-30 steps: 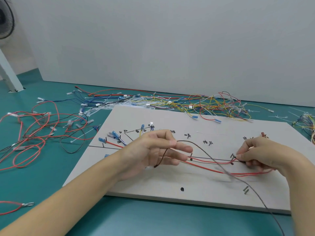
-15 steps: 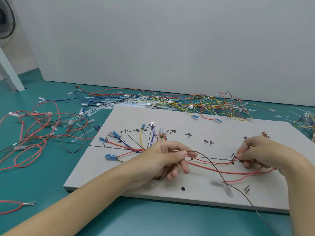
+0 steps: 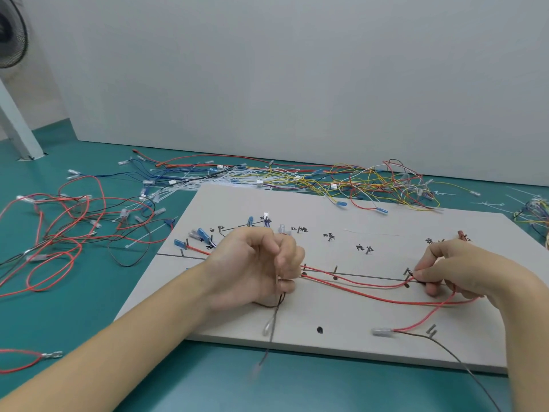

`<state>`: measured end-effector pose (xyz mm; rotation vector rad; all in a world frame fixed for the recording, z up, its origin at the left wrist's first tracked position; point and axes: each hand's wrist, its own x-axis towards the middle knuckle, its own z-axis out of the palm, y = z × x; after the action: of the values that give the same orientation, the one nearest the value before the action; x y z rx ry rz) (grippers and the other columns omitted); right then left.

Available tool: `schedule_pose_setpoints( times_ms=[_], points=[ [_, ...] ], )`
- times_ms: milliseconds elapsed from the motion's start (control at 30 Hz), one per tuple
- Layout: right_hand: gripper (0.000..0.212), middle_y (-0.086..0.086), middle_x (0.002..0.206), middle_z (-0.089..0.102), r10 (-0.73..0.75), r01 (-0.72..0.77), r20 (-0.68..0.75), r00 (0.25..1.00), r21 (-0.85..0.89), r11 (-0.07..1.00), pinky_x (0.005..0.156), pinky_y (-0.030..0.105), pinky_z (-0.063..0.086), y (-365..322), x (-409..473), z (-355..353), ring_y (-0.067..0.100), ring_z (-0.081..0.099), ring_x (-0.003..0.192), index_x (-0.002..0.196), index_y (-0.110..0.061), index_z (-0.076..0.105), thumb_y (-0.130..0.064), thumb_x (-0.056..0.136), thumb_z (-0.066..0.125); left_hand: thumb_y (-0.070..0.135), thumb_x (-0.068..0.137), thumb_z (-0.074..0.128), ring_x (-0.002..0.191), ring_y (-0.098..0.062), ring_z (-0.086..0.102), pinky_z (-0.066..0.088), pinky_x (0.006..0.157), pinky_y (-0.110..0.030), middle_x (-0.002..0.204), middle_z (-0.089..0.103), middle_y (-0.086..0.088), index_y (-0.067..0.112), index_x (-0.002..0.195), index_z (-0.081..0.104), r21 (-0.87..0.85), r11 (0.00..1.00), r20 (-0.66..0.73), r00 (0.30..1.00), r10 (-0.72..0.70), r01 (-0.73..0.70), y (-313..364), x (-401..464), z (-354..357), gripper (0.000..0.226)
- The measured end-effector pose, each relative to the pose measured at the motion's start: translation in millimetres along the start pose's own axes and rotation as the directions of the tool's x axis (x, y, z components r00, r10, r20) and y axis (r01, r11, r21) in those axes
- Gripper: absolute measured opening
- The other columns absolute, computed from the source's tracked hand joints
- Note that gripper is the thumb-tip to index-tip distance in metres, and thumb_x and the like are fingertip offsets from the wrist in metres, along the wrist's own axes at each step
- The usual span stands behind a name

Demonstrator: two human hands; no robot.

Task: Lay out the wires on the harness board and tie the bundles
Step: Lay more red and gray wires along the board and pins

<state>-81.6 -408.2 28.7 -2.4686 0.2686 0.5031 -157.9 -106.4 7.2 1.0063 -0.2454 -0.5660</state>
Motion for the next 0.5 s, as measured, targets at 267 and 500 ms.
schedule_pose_setpoints(
  times_ms=[267,500],
  points=[
    [0.007,0.005,0.047,0.059,-0.027,0.027,-0.012,1.0,0.012,1.0,0.041,0.017,0.022,3.4,-0.6,-0.4,0.011,0.043,0.037,0.082,-0.007,0.067,-0.011,0.083,0.073,0.039,0.085,0.051,0.105,-0.032,0.064,0.048,0.099,-0.037,0.104,0.072,-0.019,0.007,0.094,0.076,0.394,0.907,0.17,0.958,-0.233,0.15,23.1,-14.8,-12.6,0.041],
    [0.007,0.002,0.046,0.056,-0.043,0.043,-0.015,0.999,0.039,0.998,0.039,0.015,0.032,4.4,0.3,-0.8,0.013,0.045,0.038,0.081,-0.006,0.069,-0.009,0.081,0.075,0.019,0.085,0.072,0.065,0.0,0.059,0.042,0.061,-0.011,0.074,0.069,0.012,0.025,0.081,0.078,0.927,0.373,-0.239,0.829,0.505,0.04,3.9,3.9,-29.2,0.009]
  ],
)
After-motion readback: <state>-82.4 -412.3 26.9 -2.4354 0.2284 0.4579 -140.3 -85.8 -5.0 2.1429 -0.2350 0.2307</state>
